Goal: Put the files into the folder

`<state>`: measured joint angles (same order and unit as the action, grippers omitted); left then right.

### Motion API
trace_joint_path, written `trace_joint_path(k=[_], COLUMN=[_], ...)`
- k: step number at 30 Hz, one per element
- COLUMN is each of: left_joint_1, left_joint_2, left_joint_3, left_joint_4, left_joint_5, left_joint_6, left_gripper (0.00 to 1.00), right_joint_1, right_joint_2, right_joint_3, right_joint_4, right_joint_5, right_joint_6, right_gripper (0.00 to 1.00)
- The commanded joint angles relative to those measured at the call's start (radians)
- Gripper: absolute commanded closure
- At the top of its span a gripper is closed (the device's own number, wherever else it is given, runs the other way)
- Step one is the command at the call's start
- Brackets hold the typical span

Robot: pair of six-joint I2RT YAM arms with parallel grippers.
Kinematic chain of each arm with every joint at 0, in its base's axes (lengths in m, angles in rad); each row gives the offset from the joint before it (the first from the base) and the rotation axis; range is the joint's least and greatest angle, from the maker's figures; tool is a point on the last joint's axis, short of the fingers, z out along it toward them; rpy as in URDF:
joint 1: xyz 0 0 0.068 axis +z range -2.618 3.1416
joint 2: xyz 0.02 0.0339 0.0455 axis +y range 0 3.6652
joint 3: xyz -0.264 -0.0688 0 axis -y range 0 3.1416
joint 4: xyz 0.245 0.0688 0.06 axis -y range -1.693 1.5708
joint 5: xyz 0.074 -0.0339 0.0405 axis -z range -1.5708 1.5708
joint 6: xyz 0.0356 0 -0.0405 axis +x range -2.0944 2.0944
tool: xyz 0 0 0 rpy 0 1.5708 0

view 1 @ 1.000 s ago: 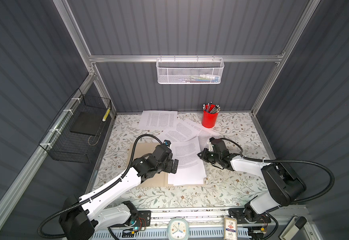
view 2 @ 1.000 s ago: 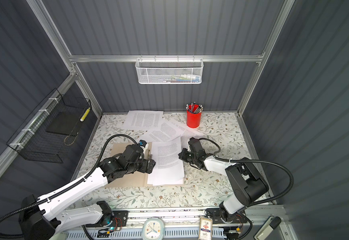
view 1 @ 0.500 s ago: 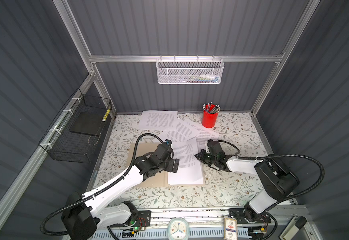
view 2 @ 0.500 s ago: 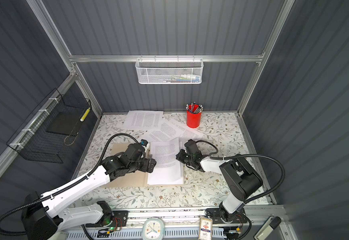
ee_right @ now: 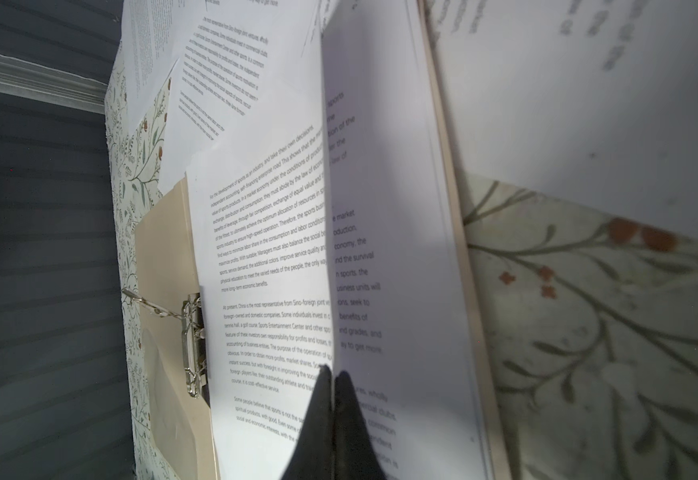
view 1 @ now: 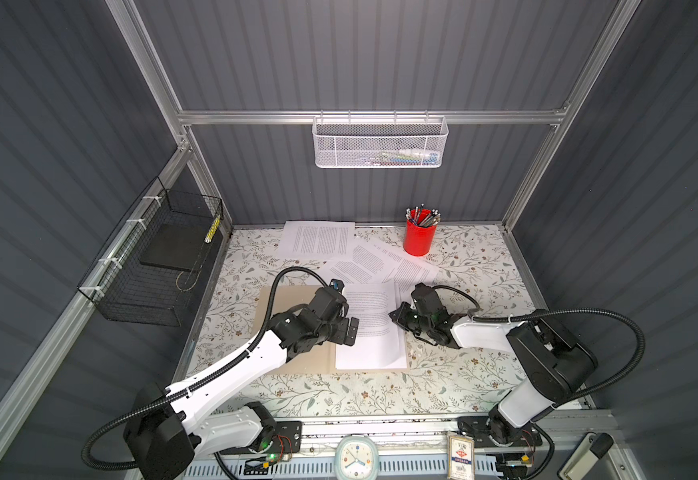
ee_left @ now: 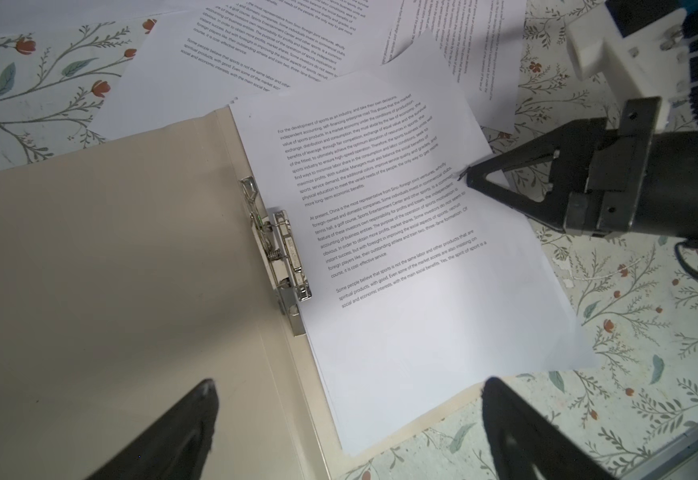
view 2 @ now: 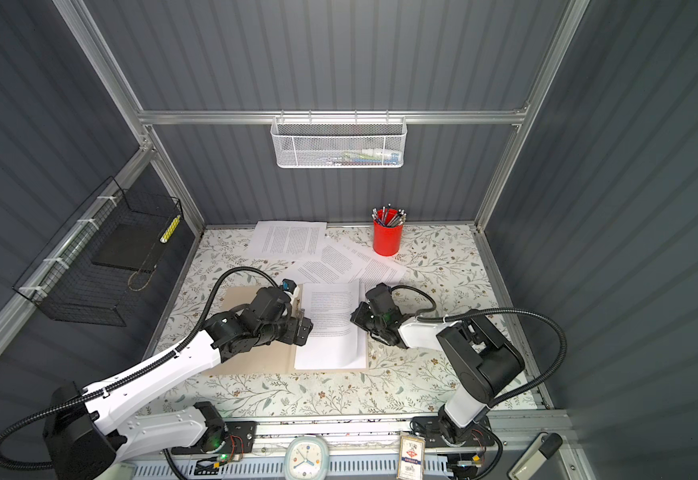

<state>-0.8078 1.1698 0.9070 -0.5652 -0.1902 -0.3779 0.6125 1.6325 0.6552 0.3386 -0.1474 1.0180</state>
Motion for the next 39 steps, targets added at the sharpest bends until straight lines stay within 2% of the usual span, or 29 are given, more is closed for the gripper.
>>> trace_joint_path(k=[1, 13, 15, 18, 26, 30, 35, 39], left_joint_1=[0.002, 0.003, 0.002, 0.003, 0.004, 0.012, 0.052, 0.116], left_joint_2=[0.004, 0.004, 0.004, 0.007, 0.05, 0.075, 0.124, 0.218], left_joint_3=[0.015, 0.014, 0.013, 0.013, 0.013, 0.013, 0.027, 0.075], left_joint_4=[-0.02, -0.021, -0.021, -0.021, -0.037, -0.041, -0.04, -0.062], left_joint_5=[-0.009, -0.008, -0.008, -0.008, -0.035, -0.049, -0.021, 0.009], left_joint_6=[-0.009, -0.014, -0.016, -0.017, -0.046, -0.076, -0.102, -0.127], left_gripper=[0.0, 0.0, 0.0, 0.0, 0.0, 0.0, 0.0, 0.0], right_joint_1=[0.01, 0.02, 0.022, 0.022, 0.034, 0.044, 0.049, 0.05], right_joint_2=[-0.002, 0.009, 0.01, 0.009, -0.011, -0.019, -0.011, -0.026], right_joint_3=[-0.011, -0.005, -0.004, -0.005, 0.001, 0.037, 0.1, 0.124], right_joint_4=[0.014, 0.014, 0.014, 0.021, -0.009, -0.095, -0.235, -0.292], right_joint_5=[0.024, 0.025, 0.023, 0.019, 0.037, 0.066, 0.117, 0.146], right_joint_6=[0.019, 0.022, 0.022, 0.015, -0.029, -0.069, -0.134, -0.191], right_gripper=[1.0, 1.0, 0.97, 0.87, 0.48, 0.34, 0.2, 0.17])
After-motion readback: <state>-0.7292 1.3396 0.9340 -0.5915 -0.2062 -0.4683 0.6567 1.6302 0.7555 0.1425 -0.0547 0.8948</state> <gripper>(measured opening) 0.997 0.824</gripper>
